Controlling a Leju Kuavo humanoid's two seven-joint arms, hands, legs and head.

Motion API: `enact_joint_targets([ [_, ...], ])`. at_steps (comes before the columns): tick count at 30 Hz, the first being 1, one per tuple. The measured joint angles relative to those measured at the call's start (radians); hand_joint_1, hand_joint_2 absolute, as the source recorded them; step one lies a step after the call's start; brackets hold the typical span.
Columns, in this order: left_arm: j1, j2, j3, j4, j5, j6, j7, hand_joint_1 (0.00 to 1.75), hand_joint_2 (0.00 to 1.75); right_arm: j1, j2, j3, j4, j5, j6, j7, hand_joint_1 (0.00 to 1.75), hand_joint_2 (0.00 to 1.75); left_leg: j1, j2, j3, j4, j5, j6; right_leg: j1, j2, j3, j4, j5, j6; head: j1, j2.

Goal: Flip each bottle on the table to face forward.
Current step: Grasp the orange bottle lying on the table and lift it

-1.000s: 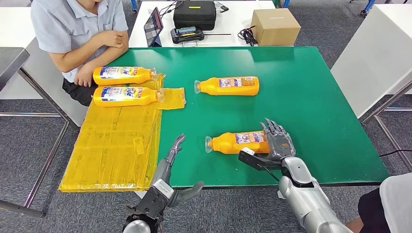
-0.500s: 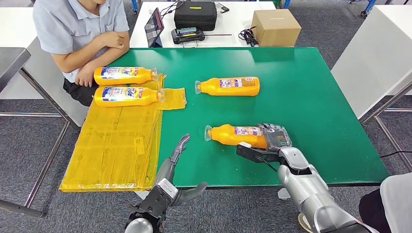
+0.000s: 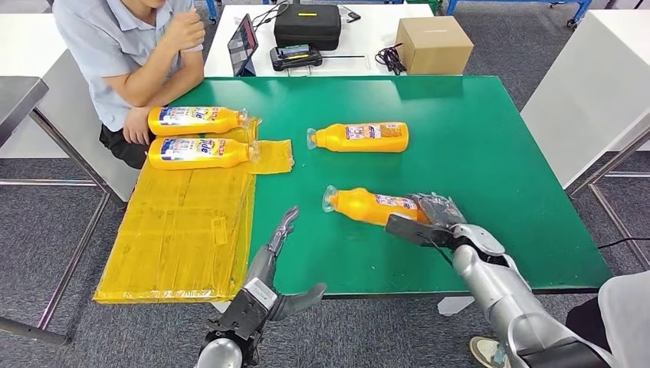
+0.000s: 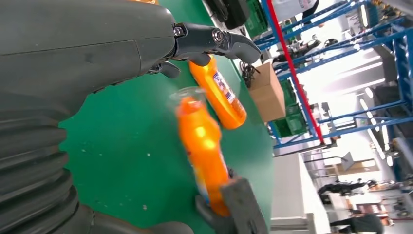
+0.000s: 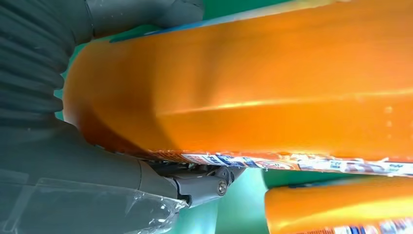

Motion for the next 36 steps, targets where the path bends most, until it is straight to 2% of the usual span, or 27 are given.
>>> enact_joint_targets([
  [5, -0.002, -0.015, 0.003, 0.012, 0.075, 0.037, -0.017, 0.00, 1.75, 0.054, -0.008, -0.047, -0.047, -0.156, 0.048, -0.086, 1.74, 1.75, 0.000, 0.000, 0.002, 0.000, -0.002, 0.000, 0.000, 0.002, 0.002, 0.000, 0.000, 0.000, 0.000, 0.000],
  [9, -0.002, -0.027, 0.009, 0.026, 0.160, 0.041, -0.011, 0.00, 1.75, 0.106, -0.009, -0.067, -0.112, -0.201, 0.047, -0.110, 1.71, 1.75, 0.000, 0.000, 0.002, 0.000, -0.002, 0.000, 0.001, 0.002, 0.002, 0.000, 0.000, 0.000, -0.001, 0.000],
  [17, -0.002, -0.042, 0.037, 0.072, 0.276, 0.031, 0.018, 0.00, 1.75, 0.191, 0.009, -0.062, -0.258, -0.141, -0.074, -0.055, 1.65, 1.75, 0.000, 0.000, -0.002, 0.000, -0.001, 0.001, 0.000, 0.002, 0.000, 0.000, -0.001, 0.000, 0.000, 0.000],
  [28, -0.024, -0.043, 0.055, 0.216, 0.378, -0.107, 0.073, 0.00, 1.75, 0.238, 0.067, 0.016, -0.432, -0.102, -0.118, -0.027, 1.73, 1.75, 0.000, -0.001, -0.013, 0.000, 0.000, 0.001, 0.000, 0.001, -0.011, 0.001, 0.000, 0.000, -0.001, 0.000],
  [36, -0.091, -0.054, 0.060, 0.339, 0.428, -0.147, 0.054, 0.00, 1.75, 0.235, 0.101, 0.092, -0.491, -0.125, -0.125, -0.027, 1.54, 1.75, 0.000, -0.002, -0.015, 0.000, 0.000, 0.001, 0.000, 0.001, -0.012, 0.001, 0.000, 0.000, 0.000, 0.000],
])
